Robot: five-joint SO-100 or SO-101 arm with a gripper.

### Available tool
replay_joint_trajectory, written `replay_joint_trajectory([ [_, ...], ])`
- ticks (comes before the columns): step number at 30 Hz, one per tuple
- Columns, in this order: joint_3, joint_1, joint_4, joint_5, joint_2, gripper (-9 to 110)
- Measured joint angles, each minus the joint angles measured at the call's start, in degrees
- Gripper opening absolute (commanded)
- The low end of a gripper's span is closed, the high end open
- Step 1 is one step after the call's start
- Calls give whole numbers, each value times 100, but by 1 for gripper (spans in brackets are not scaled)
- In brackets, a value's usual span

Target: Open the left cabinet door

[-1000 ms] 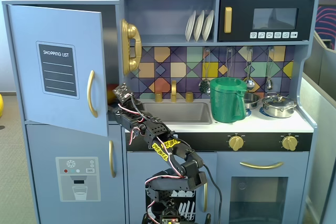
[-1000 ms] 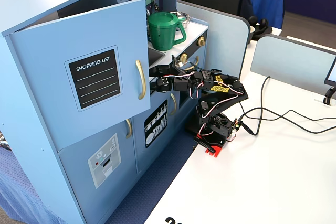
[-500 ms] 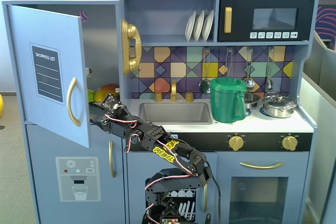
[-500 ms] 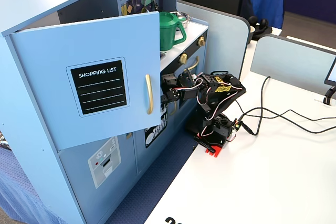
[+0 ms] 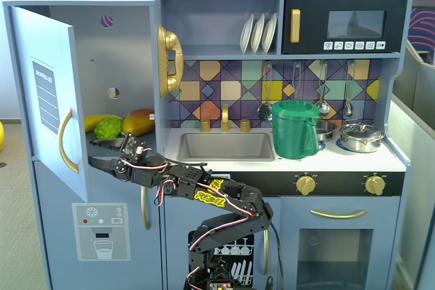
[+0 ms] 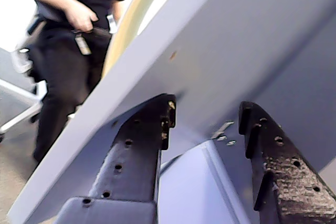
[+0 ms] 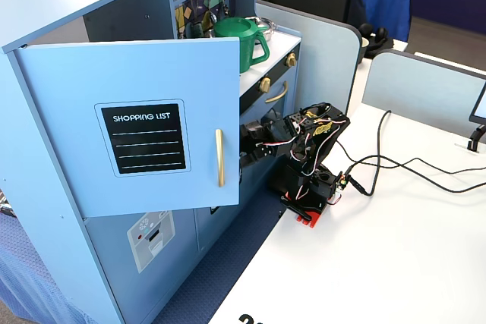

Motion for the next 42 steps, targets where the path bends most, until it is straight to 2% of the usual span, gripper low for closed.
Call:
replay_joint_trajectory([
  [3, 158, 615, 255, 369, 176, 6],
  [6, 360, 1767, 967, 940, 642, 6],
  [13, 967, 4799, 3568, 2549, 1740, 5],
  [19, 1705, 6451, 5546, 3595, 1960, 5],
  [26, 2856, 7172, 7075, 3920, 2716, 4],
  [31, 3313, 7277, 7866, 4368, 3173, 4],
  [42, 3287, 7479, 8174, 4605, 3296, 3],
])
